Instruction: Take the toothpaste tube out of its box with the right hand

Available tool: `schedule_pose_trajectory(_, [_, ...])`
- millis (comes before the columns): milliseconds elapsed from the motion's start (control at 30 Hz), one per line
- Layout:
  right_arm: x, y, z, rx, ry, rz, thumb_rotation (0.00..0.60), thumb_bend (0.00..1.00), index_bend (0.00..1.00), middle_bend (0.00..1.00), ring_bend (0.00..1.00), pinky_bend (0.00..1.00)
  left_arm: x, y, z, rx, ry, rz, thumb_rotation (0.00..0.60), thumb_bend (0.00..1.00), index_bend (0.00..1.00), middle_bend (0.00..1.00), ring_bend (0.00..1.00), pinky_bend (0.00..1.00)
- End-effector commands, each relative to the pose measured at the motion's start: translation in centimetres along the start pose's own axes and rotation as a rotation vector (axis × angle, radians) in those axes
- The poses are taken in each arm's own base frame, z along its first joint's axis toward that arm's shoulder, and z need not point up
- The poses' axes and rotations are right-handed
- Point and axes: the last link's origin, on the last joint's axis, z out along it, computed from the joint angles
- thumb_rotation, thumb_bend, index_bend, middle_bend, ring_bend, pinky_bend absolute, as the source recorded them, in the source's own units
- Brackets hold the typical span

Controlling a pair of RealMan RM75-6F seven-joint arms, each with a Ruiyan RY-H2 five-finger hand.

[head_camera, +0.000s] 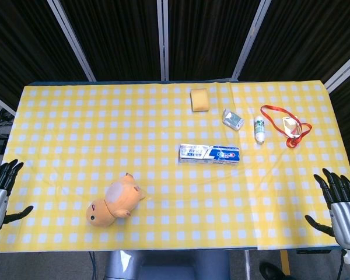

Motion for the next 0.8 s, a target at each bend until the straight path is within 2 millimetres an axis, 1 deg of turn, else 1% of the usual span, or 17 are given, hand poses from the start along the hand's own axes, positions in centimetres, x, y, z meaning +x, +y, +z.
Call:
schedule_pose_trajectory(33, [-0.5, -0.4, 1.3, 0.018, -0.050, 0.047, 0.600, 0.00, 0.09, 0.00, 0.00, 0.00, 0.0, -0.1, 0.1, 0.005, 0.000, -0.003, 0.600, 0.00, 0.00, 0.00, 0.00, 0.00])
schedule_pose_trajectory(100, [-0.6, -0.7, 2.9, 0.040, -0.084, 0.048, 0.600, 0.00, 0.09, 0.00, 0.00, 0.00, -0.1, -0.1, 0.3, 0.006, -0.003, -0.002, 0.600, 0.00, 0.00, 0.00, 0.00, 0.00])
schedule_pose_trajectory(167, [-0.9, -1.5, 6.1, 0.072, -0.126, 0.030, 0.600, 0.00, 0.08, 0.00, 0.00, 0.00, -0.3, -0.1, 0.7, 0.011, -0.007, 0.002, 0.600, 0.00, 0.00, 0.00, 0.00, 0.00])
schedule_pose_trajectory(200, [-1.0, -1.7, 7.1, 0.078, -0.141, 0.027, 0.600, 0.00, 0.07, 0.00, 0.00, 0.00, -0.3, -0.1, 0.7, 0.012, -0.008, 0.003, 0.600, 0.00, 0.00, 0.00, 0.00, 0.00])
schedule_pose_trajectory(233, [-1.3, -2.4, 9.1, 0.096, -0.170, 0.024, 0.600, 0.00, 0.07, 0.00, 0.00, 0.00, -0.4, -0.1, 0.9, 0.014, -0.009, 0.008, 0.600, 0.00, 0.00, 0.00, 0.00, 0.00])
schedule_pose_trajectory(300, [-1.8, -3.4, 12.0, 0.115, -0.214, 0.018, 0.600, 0.00, 0.06, 0.00, 0.00, 0.00, -0.5, -0.2, 1.0, 0.019, -0.010, 0.014, 0.600, 0.00, 0.00, 0.00, 0.00, 0.00])
schedule_pose_trajectory(333, [-2.3, -3.9, 13.9, 0.118, -0.244, 0.013, 0.600, 0.00, 0.06, 0.00, 0.00, 0.00, -0.6, -0.3, 1.2, 0.024, -0.009, 0.017, 0.600, 0.00, 0.00, 0.00, 0.00, 0.00])
schedule_pose_trajectory(367, [-3.1, -4.8, 16.3, 0.123, -0.279, 0.011, 0.600, 0.00, 0.06, 0.00, 0.00, 0.00, -0.7, -0.3, 1.3, 0.030, -0.010, 0.021, 0.600, 0.00, 0.00, 0.00, 0.00, 0.00])
schedule_pose_trajectory(467, [-4.8, -6.7, 20.2, 0.122, -0.338, 0.023, 0.600, 0.00, 0.05, 0.00, 0.00, 0.00, -1.0, -0.6, 1.8, 0.050, -0.020, 0.032, 0.600, 0.00, 0.00, 0.00, 0.00, 0.00])
schedule_pose_trajectory(533, [-5.7, -7.8, 21.8, 0.125, -0.368, 0.026, 0.600, 0.00, 0.05, 0.00, 0.00, 0.00, -1.3, -0.8, 2.0, 0.063, -0.026, 0.036, 0.600, 0.00, 0.00, 0.00, 0.00, 0.00])
schedule_pose_trajectory(633, [-7.1, -9.4, 23.7, 0.135, -0.401, 0.023, 0.600, 0.00, 0.05, 0.00, 0.00, 0.01, -1.6, -1.0, 2.3, 0.077, -0.036, 0.042, 0.600, 0.00, 0.00, 0.00, 0.00, 0.00])
schedule_pose_trajectory(700, [-8.2, -11.0, 24.9, 0.153, -0.424, 0.010, 0.600, 0.00, 0.05, 0.00, 0.00, 0.04, -1.7, -1.2, 2.6, 0.087, -0.040, 0.049, 0.600, 0.00, 0.00, 0.00, 0.00, 0.00])
schedule_pose_trajectory(800, [-9.9, -12.9, 26.0, 0.169, -0.453, 0.004, 0.600, 0.00, 0.05, 0.04, 0.00, 0.11, -1.9, -1.5, 2.8, 0.102, -0.046, 0.055, 0.600, 0.00, 0.00, 0.00, 0.00, 0.00])
